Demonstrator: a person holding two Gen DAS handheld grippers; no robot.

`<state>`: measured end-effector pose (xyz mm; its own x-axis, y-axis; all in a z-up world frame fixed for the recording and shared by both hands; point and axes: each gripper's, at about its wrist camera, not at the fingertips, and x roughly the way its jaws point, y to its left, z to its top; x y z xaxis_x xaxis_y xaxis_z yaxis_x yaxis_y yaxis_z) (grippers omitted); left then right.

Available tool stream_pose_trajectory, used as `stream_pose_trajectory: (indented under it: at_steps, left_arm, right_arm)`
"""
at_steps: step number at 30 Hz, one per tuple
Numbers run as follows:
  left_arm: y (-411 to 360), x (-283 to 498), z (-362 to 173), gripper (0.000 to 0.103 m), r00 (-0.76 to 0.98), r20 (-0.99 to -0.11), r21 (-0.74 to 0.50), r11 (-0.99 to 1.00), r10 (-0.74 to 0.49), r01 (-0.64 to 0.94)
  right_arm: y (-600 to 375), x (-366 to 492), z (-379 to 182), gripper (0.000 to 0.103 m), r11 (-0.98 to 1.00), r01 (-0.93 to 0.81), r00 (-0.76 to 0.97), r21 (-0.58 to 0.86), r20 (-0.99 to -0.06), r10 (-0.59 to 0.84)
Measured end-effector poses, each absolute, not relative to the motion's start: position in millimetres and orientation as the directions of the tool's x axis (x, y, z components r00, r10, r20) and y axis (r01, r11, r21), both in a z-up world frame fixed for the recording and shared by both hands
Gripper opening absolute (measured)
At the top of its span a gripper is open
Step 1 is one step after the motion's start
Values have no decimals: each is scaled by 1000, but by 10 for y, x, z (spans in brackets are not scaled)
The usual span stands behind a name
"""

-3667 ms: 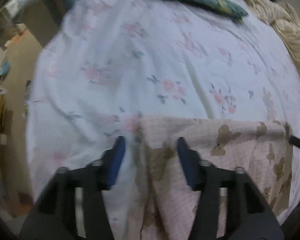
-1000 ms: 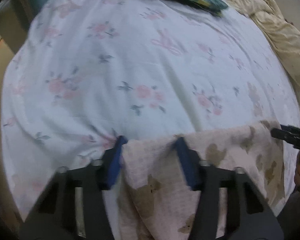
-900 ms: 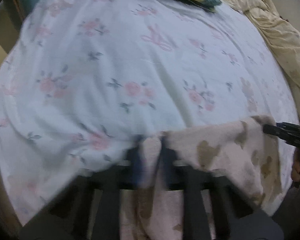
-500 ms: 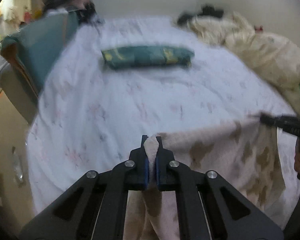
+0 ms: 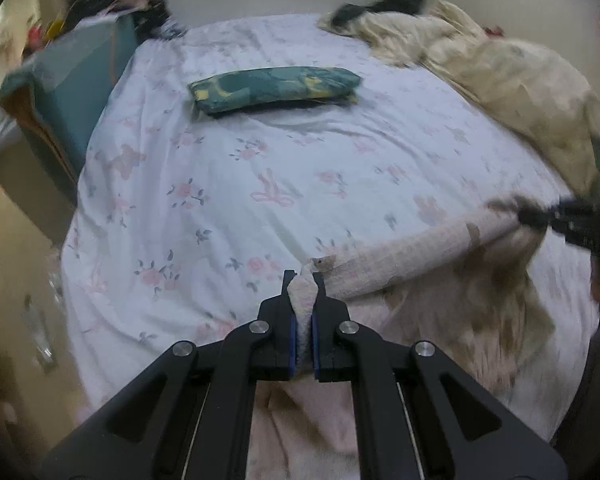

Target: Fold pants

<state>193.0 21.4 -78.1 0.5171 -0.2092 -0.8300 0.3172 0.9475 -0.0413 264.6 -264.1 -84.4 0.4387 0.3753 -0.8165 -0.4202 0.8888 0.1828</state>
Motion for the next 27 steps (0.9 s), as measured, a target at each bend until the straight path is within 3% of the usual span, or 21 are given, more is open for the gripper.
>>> stream_pose_trajectory:
  at_steps: [5,9,11,13,15,18,19,22,27]
  left_arm:
    - [120,1497,-769,5,440,-878,20,904,-188,427]
    - [-25,1198,-1022,12,315,-942,68,849,-119,524]
    - [-84,1072,-1169,27,243,-969,100,832,-43,546]
    - [-38,1005,-1159,28,224,-974,91,841,-37,534]
    - [37,988,-1023,31,257,-965,82,866,-55,494]
    - [269,1040,-679,55,354,-920,-32,931,-170,364]
    - [331,1060,-610,61,388,-902,-64,945,-192,320]
    - [404,1186,-561,62,460,-859,-146,969,-223,197]
    - [-39,1250,-1375,58,259,-963,-7,969,-73,248]
  right_arm:
    - [-2598,2080,-832,4,857,-498,361,133,-867,344]
    - [-2477,1687,-1085,4,823,-562,224,86,-941,252]
    - [-2471,1571,-1241,6,826,-553,118,110,-971,208]
    - [-2492,1512,-1243,13,834,-541,84,109,-980,182]
    - [-2562,1507,-1160,29,853,-500,61,151,-976,208]
    - [-2744,1534,-804,44,882,-416,182,220,-930,319]
    - [-2809,1545,-657,44,889,-386,257,247,-896,361]
    - [-2778,1637,-569,44,911,-335,369,240,-856,361]
    - [-2476,1842,-1056,32,929,-300,271,215,-915,299]
